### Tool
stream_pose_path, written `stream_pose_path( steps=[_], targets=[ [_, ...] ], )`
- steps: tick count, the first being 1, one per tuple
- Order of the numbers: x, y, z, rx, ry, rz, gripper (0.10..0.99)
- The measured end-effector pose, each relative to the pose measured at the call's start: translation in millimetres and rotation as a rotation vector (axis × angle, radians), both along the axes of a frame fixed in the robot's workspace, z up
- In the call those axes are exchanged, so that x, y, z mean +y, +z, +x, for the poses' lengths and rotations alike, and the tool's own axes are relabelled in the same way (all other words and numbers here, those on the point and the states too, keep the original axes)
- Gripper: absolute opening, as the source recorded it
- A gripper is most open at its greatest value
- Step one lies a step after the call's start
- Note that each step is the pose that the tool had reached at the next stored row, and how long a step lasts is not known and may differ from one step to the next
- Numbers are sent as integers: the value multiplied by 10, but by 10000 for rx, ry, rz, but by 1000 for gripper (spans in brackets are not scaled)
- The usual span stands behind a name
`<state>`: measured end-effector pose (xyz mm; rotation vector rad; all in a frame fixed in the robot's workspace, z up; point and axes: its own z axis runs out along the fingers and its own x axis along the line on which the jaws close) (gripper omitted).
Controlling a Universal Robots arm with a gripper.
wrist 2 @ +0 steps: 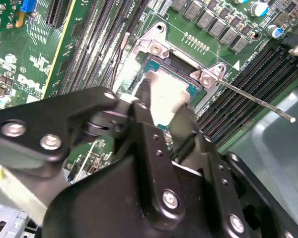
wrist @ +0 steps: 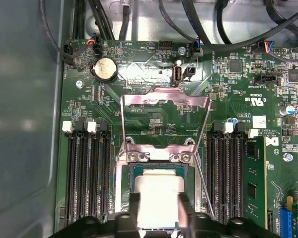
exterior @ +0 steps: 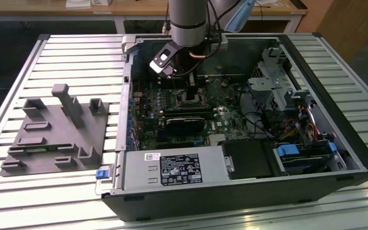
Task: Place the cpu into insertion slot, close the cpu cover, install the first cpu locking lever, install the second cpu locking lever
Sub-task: 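Place the cpu into insertion slot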
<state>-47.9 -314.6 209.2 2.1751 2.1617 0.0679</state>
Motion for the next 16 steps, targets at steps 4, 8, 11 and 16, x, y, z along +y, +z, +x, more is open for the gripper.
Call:
stream_pose_path(
  steps=[4, 8, 11, 16],
  targets=[
    [0, 0, 0, 0, 0, 0, 298],
    [0, 1, 0, 0, 0, 0, 122],
    [0, 1, 0, 0, 0, 0, 106],
    [-1, 2, 1, 1, -19, 15, 106]
  ],
)
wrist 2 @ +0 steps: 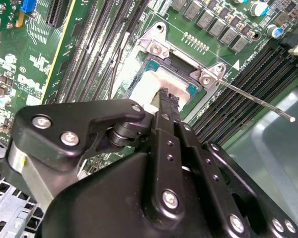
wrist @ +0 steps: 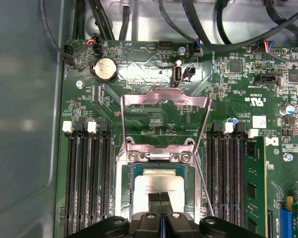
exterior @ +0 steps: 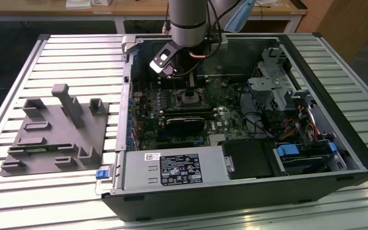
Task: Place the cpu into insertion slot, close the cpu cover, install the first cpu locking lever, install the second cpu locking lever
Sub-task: 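Place the cpu into insertion slot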
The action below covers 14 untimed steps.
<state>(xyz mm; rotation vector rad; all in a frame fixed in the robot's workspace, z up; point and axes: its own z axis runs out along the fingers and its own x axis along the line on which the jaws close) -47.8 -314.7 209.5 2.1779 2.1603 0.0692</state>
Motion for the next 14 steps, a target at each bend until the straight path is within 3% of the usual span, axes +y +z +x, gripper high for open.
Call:
stream_pose_path(
  steps=[8, 14],
  targets=[
    [-1, -13, 1, -1, -624, 23, 106],
    [-1, -32, 33, -1, -764, 35, 106]
  ],
)
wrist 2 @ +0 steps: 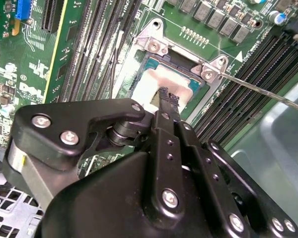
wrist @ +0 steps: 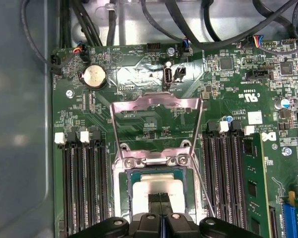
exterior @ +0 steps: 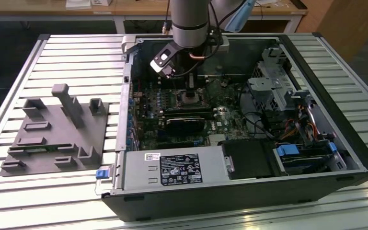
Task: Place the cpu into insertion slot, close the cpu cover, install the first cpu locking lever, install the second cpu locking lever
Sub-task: 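Place the cpu into insertion slot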
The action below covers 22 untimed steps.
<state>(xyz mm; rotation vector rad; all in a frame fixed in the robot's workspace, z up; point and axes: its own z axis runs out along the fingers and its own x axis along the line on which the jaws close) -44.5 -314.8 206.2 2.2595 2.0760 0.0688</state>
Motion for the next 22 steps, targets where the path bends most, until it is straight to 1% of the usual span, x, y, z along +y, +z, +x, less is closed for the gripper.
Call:
stream_pose_path(
  steps=[10, 22],
  targets=[
    [0, -61, 1, 1, -49, 0, 106],
    [-2, -93, -1, 4, -50, 1, 106]
  ],
)
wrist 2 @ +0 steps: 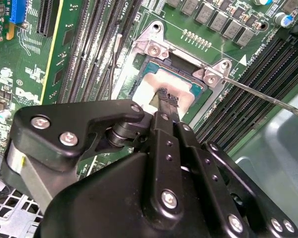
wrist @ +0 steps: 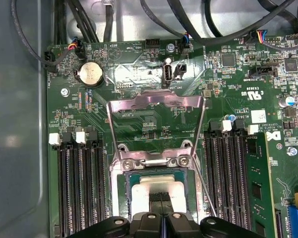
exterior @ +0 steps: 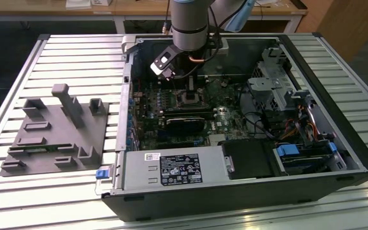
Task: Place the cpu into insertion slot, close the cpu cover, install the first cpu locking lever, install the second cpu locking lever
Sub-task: 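Place the cpu into insertion slot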
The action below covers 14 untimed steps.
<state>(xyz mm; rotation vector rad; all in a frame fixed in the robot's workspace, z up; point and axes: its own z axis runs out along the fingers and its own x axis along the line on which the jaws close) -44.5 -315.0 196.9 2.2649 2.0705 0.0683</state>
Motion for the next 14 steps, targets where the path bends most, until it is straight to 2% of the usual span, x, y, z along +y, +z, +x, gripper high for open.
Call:
stream_pose_path(
  steps=[8, 14],
  targets=[
    [6, 32, 4, -16, 0, 21, 106],
    [2, 147, 1, -6, 0, 3, 106]
  ],
)
